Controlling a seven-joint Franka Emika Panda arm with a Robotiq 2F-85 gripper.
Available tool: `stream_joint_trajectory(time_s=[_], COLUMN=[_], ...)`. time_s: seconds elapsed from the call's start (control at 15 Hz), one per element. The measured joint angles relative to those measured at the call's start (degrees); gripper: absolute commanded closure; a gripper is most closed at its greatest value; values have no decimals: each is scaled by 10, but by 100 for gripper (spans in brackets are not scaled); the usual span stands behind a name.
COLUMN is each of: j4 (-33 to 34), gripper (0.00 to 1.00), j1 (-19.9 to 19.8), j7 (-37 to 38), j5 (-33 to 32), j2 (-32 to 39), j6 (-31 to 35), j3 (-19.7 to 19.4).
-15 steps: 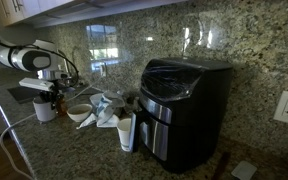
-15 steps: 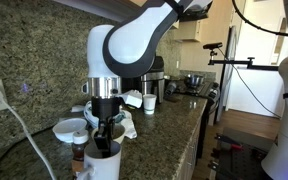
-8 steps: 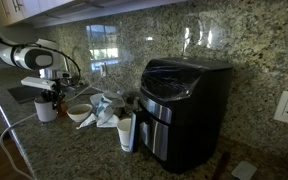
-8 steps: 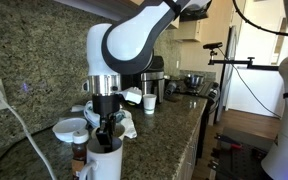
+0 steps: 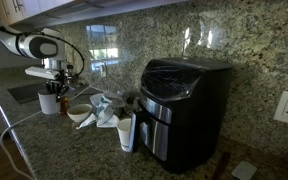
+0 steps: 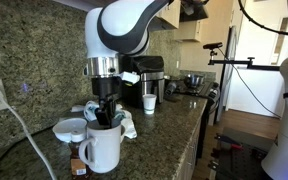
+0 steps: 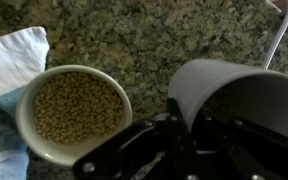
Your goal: Move the cup to the right on the counter
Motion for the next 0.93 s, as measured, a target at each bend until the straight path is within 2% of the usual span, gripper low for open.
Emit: stream_joint_trajectory(time_s=[0.53,0.93], j4=[-14,-123], gripper=[97,97], j1=[-8,-38], j7=[89,154], j5=[-7,-9], j2=[-81,-156], j6=[-95,-99], j3=[-41,-76])
